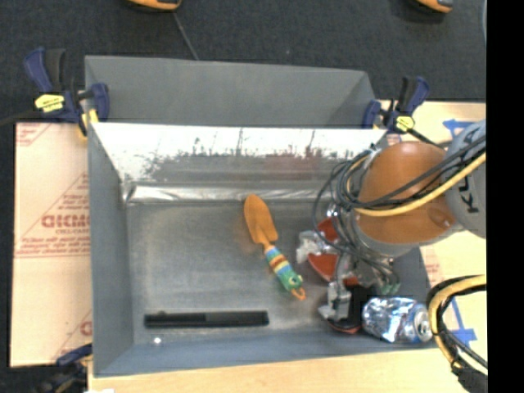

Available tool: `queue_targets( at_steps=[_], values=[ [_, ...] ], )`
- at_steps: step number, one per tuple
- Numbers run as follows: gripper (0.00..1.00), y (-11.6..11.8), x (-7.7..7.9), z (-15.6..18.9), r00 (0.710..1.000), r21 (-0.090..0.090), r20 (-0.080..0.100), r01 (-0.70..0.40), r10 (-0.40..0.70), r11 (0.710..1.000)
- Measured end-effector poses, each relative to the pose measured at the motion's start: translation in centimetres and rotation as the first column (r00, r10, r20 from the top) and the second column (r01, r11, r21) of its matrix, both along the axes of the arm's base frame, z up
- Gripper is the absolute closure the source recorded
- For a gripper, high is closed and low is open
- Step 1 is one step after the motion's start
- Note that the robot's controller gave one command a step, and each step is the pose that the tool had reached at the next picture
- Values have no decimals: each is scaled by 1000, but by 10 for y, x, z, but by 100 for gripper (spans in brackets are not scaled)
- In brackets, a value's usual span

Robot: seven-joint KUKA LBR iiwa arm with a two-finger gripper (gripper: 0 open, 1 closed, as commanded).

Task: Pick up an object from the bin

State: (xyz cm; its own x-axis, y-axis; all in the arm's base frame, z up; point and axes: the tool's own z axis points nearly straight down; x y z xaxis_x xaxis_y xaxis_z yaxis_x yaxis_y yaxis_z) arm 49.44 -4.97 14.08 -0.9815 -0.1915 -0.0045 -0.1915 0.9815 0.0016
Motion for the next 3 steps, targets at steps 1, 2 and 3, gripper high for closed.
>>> queue_targets(
  at_steps=[1,2,3],
  values=[
    [0,-22,64,29,998,-2,4,68,-68,998],
    [100,-96,32,31,952,-3,-14,307,-307,952],
    [100,-96,32,33,951,-3,-15,308,-308,951]
  ],
)
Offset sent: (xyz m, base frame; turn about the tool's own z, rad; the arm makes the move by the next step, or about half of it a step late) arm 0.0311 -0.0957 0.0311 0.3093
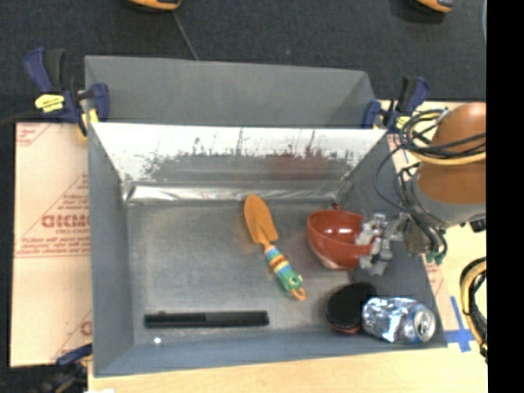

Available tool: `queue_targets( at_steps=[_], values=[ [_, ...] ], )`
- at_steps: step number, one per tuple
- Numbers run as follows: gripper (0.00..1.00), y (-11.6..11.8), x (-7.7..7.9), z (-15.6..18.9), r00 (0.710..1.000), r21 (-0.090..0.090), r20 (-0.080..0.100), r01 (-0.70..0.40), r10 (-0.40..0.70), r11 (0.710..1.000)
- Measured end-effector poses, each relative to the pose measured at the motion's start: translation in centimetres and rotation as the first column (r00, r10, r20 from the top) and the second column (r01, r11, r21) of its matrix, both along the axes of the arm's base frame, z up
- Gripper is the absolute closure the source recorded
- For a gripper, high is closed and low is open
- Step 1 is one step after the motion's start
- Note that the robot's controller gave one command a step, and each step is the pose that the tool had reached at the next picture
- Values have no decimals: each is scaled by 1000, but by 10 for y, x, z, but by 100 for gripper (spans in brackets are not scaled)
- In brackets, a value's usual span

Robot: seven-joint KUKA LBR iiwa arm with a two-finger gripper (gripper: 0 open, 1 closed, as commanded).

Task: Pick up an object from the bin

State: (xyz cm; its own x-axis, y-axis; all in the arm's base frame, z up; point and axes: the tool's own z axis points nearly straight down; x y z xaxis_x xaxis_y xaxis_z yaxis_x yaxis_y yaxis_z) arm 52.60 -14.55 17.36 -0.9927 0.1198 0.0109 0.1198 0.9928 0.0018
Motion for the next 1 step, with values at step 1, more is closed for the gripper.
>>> queue_targets(
  at_steps=[1],
  values=[
    [100,-2,4,36,1000,-1,5,10,-10,1000]
  ],
)
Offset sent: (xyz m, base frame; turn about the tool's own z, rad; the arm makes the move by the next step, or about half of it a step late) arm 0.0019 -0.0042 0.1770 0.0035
